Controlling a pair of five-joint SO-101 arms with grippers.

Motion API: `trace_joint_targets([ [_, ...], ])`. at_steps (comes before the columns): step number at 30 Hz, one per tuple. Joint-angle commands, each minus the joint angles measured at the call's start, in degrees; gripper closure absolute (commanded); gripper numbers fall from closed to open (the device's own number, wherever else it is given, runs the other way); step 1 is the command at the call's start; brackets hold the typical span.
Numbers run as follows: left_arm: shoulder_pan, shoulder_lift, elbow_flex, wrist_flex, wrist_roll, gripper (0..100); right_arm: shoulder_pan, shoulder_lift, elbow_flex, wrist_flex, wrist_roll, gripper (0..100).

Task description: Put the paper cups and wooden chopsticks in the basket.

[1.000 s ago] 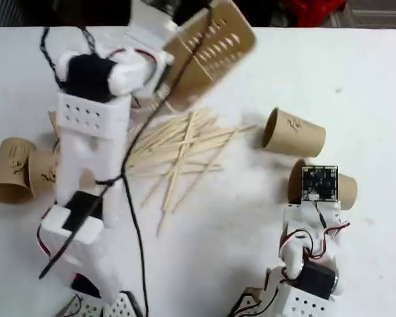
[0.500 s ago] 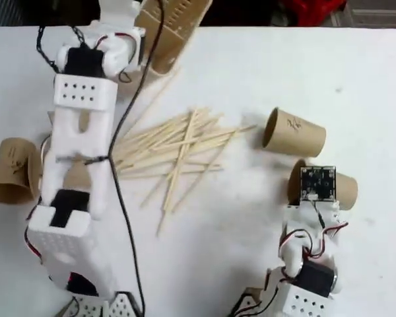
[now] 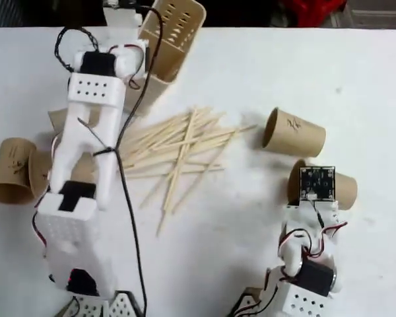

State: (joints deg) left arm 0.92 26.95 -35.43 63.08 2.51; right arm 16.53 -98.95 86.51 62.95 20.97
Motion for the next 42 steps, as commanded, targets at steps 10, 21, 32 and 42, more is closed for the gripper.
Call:
trace_joint_targets([
  [10, -0.8, 13.7, -25.4, 12.6, -9.1, 98, -0.9, -0.2, 0.3, -1.1, 1.0, 91.8],
  [21, -3.9, 24.4, -36.7, 14.1, -10.8, 98, -3.1, -0.2, 1.1, -1.2, 1.0, 91.8],
  [32, -3.9, 30.8, -37.4, 13.6, -10.7, 85, -3.1, -0.2, 1.1, -1.2, 1.0, 92.0],
  [42, -4.2, 34.1, -37.4, 12.7, -11.0, 98, -3.1, -0.2, 1.1, -1.2, 1.0, 92.0],
])
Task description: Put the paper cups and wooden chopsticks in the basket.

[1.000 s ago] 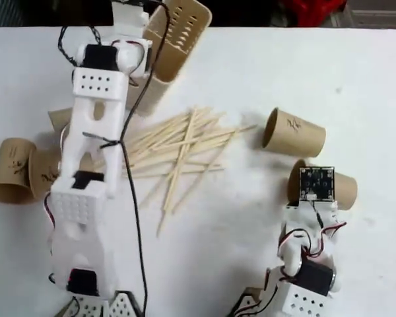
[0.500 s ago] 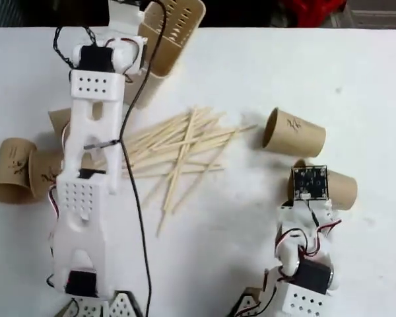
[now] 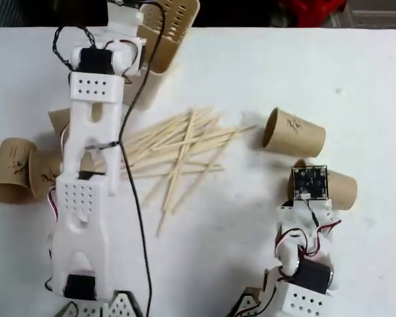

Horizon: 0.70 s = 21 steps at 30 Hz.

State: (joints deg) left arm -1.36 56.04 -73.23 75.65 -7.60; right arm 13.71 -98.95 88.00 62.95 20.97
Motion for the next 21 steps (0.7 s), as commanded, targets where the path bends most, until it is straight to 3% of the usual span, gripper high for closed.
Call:
trace_joint_targets([
  [1, -2.0, 4.6, 0.4, 0.3, -0.9, 98, -0.3, -0.2, -0.4, -1.2, 1.0, 92.0],
  [11, -2.0, -8.2, 0.8, 2.6, -2.6, 98, -0.3, -0.2, -0.4, -1.2, 1.0, 92.0],
  [21, -4.9, -9.2, 0.4, -0.3, -3.1, 98, -0.3, -0.2, -0.4, -1.2, 1.0, 92.0],
])
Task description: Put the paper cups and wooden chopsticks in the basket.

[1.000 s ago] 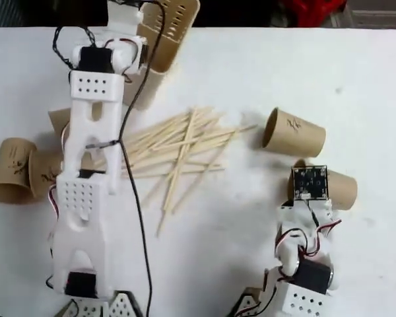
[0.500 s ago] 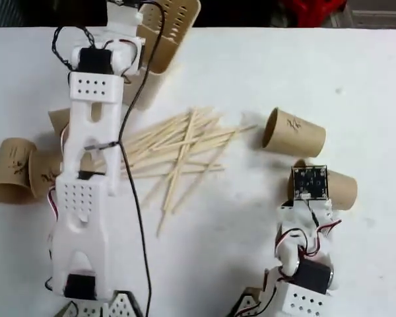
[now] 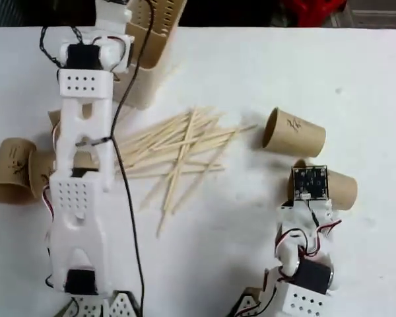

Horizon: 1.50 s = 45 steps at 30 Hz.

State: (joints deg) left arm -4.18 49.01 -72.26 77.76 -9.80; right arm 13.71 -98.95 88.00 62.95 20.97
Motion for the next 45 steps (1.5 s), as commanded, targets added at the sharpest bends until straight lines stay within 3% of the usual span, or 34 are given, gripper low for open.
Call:
trace_joint_targets([
  [1, -2.1, -2.4, -0.5, -2.6, -0.9, 98, -0.3, -0.2, -0.4, -1.2, 1.0, 92.0],
  [22, -2.7, -1.8, -4.7, -6.7, 1.6, 98, -0.3, -0.2, -0.4, -1.2, 1.0, 92.0],
  [28, -1.8, -1.8, 5.7, -8.7, 1.8, 98, -0.3, -0.2, -0.4, -1.2, 1.0, 92.0],
  [45, 13.0, -2.4, 0.7, 13.2, 5.5, 98, -0.3, -0.2, -0.4, -1.2, 1.0, 91.8],
])
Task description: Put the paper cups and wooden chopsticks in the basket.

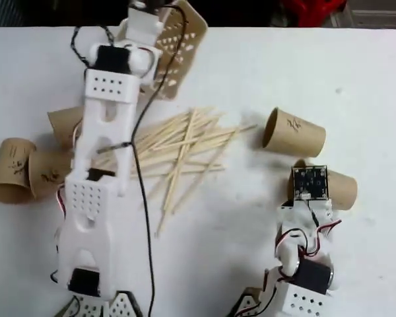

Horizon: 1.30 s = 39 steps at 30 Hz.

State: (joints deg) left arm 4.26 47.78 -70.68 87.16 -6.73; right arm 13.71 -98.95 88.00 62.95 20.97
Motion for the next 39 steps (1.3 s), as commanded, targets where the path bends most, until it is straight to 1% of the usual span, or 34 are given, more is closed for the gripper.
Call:
trace_joint_targets([
  [1, 5.1, -1.2, -0.9, 4.6, 2.5, 98, -0.3, -0.2, -0.4, -1.2, 1.0, 91.8],
  [6, 7.7, -1.3, -1.7, 8.4, 2.6, 98, -0.3, -0.2, -0.4, -1.2, 1.0, 91.8],
  [11, 10.6, -1.1, -8.9, 14.7, 3.7, 98, -0.3, -0.2, -0.4, -1.2, 1.0, 91.8],
  [16, 13.3, -1.0, -9.3, 15.4, 5.3, 98, -0.3, -0.2, -0.4, -1.2, 1.0, 91.8],
  [21, 16.8, -1.1, -3.3, 15.3, 5.9, 98, -0.3, -0.2, -0.4, -1.2, 1.0, 91.8],
  [25, 18.6, -2.6, -1.1, 15.4, 5.8, 98, -0.3, -0.2, -0.4, -1.2, 1.0, 91.8],
  [32, 24.3, -14.2, 11.3, 15.3, 5.6, 98, -0.3, -0.2, -0.4, -1.3, 1.1, 91.8],
  [39, 24.8, -24.0, 22.2, 15.2, 5.6, 98, -0.3, -0.2, -0.4, -1.3, 1.1, 91.8],
])
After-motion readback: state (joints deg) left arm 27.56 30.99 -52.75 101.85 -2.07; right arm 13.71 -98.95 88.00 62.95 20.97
